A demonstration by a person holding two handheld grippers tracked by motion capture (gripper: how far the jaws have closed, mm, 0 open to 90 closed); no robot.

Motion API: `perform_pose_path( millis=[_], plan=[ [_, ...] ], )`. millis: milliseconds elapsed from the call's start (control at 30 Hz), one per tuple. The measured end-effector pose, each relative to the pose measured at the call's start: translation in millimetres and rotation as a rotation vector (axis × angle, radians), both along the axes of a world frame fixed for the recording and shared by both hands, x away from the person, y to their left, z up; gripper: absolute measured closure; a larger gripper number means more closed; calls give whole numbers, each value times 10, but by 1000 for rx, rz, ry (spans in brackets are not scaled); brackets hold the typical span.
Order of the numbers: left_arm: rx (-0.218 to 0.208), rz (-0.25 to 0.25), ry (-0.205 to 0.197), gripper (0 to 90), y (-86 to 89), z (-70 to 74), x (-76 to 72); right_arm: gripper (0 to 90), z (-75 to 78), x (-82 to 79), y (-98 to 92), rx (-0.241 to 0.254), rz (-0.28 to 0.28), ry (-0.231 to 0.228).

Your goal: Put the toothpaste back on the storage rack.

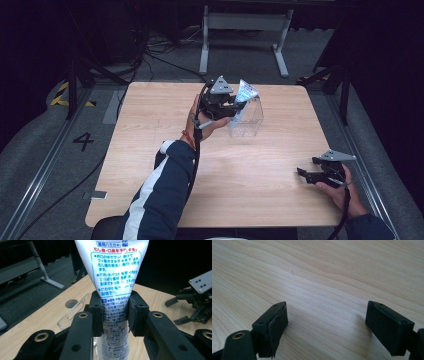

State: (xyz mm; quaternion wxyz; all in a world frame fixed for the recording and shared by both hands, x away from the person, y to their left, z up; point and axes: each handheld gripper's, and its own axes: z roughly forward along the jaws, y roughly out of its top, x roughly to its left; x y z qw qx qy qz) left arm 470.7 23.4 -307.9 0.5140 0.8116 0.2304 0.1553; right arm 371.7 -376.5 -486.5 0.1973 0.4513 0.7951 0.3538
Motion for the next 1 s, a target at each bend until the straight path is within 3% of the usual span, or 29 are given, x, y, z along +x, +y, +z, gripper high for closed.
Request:
perform_pose_path(
  millis=[367,800,1000],
  plan=[
    [-39,22,4,695,-116,-41,197,181,1,-1,0,2,0,1],
    [-24,6,-7,694,-324,-103,364,181,1,-1,-2,0,2,-1],
    [-39,29,-5,694,-340,-173,436,181,1,-1,-2,1,3,0]
  ],
)
